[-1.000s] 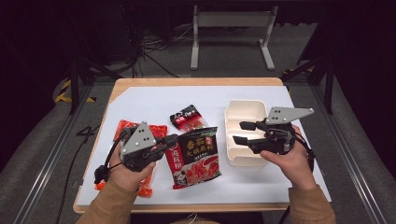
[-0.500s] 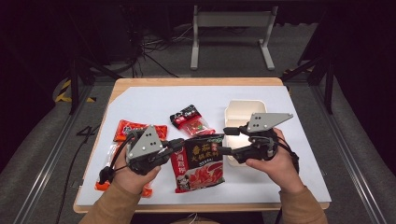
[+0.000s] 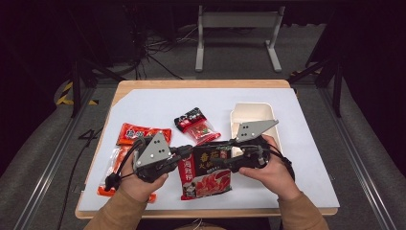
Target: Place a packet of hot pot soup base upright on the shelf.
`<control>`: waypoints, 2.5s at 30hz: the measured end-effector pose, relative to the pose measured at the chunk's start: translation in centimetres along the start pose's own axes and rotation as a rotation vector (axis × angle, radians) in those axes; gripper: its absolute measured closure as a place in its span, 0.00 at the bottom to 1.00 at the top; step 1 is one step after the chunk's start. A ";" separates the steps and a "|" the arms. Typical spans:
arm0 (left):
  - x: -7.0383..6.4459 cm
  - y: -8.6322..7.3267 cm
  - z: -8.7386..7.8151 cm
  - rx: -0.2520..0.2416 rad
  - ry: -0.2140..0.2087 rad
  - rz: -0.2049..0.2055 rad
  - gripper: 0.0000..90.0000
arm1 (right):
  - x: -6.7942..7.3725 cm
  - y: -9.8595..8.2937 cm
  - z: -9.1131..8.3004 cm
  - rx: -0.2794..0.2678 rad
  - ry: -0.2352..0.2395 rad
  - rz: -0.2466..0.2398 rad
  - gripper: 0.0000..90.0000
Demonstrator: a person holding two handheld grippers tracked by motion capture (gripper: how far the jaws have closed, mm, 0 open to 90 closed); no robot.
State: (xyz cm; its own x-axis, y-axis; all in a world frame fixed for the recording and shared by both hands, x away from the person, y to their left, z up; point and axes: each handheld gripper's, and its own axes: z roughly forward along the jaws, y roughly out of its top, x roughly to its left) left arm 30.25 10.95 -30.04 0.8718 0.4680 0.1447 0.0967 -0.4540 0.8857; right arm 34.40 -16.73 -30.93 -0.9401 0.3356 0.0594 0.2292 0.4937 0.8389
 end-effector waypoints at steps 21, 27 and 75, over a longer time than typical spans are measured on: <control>0.4 -0.8 -0.2 -0.030 0.017 -0.017 0.94 | -0.3 0.5 0.2 0.003 -0.019 -0.043 0.85; 0.6 -0.8 -0.6 -0.076 -0.027 -0.038 0.81 | -0.9 0.7 -0.5 -0.037 0.022 -0.012 0.87; 5.2 -4.5 -0.8 -0.013 -0.004 -0.289 0.40 | -8.0 7.4 -7.3 -0.109 -0.174 -0.066 0.87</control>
State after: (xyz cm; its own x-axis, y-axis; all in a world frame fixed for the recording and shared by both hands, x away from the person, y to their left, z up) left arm 33.91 16.06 -32.92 0.8110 0.5733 -0.1165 0.3356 -0.2928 0.8953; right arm 41.75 -21.61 -21.31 -0.8921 0.4439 -0.0841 0.1312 0.4325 0.8920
